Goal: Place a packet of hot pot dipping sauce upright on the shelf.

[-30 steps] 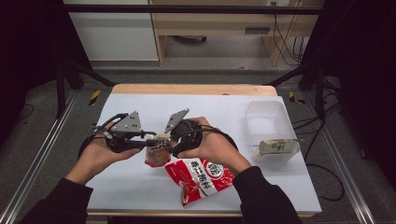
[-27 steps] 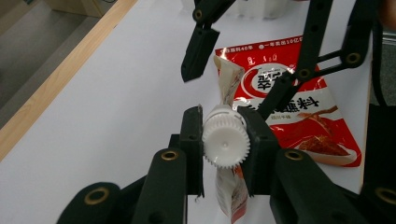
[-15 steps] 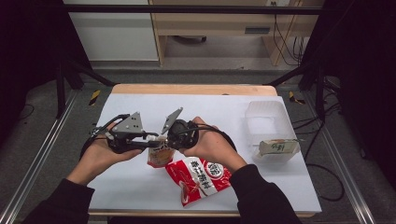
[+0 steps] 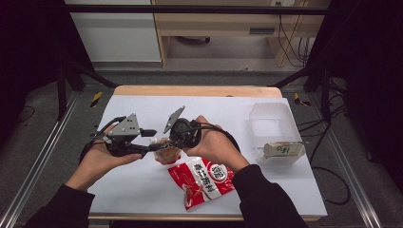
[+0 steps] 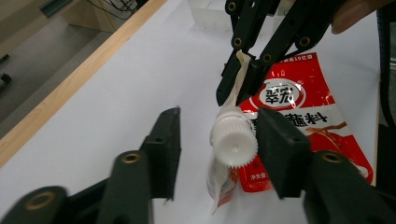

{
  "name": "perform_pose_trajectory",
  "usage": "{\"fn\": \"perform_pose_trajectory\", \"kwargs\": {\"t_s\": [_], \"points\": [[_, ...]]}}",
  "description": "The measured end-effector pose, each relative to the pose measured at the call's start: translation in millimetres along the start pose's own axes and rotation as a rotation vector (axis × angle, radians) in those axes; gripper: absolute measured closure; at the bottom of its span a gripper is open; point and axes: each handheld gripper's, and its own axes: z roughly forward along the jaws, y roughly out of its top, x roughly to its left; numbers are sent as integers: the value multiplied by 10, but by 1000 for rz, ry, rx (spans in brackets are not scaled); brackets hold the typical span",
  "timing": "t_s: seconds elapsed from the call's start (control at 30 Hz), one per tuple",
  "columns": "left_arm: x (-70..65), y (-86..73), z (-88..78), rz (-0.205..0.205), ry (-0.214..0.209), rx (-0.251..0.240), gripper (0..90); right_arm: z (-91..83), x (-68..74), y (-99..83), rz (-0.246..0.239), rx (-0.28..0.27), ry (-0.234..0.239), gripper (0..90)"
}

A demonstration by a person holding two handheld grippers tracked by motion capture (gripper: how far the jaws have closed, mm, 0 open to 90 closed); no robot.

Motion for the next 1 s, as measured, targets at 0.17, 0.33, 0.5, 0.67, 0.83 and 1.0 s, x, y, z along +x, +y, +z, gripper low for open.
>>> {"fn": "perform_pose_trajectory", "kwargs": {"t_s": [0.17,0.33,0.5,0.67,0.83,1.0], "points": [[-14,-97,17,-25,30,-4,272,-51,-86,-48,31,-7,-20,887],[-18,-177,51,-64,62,5,176,-116,-135,-82,38,-7,-37,886],[-20,-246,77,-95,96,2,123,-231,-188,-154,40,-7,-53,886],[-58,-334,93,-98,119,10,115,-382,-254,-243,48,-27,-66,886],[-97,-505,115,-138,139,-3,100,-546,-321,-358,59,-33,-80,886],[-131,-745,194,-145,187,9,79,-723,-405,-488,73,-52,-91,886]]}}
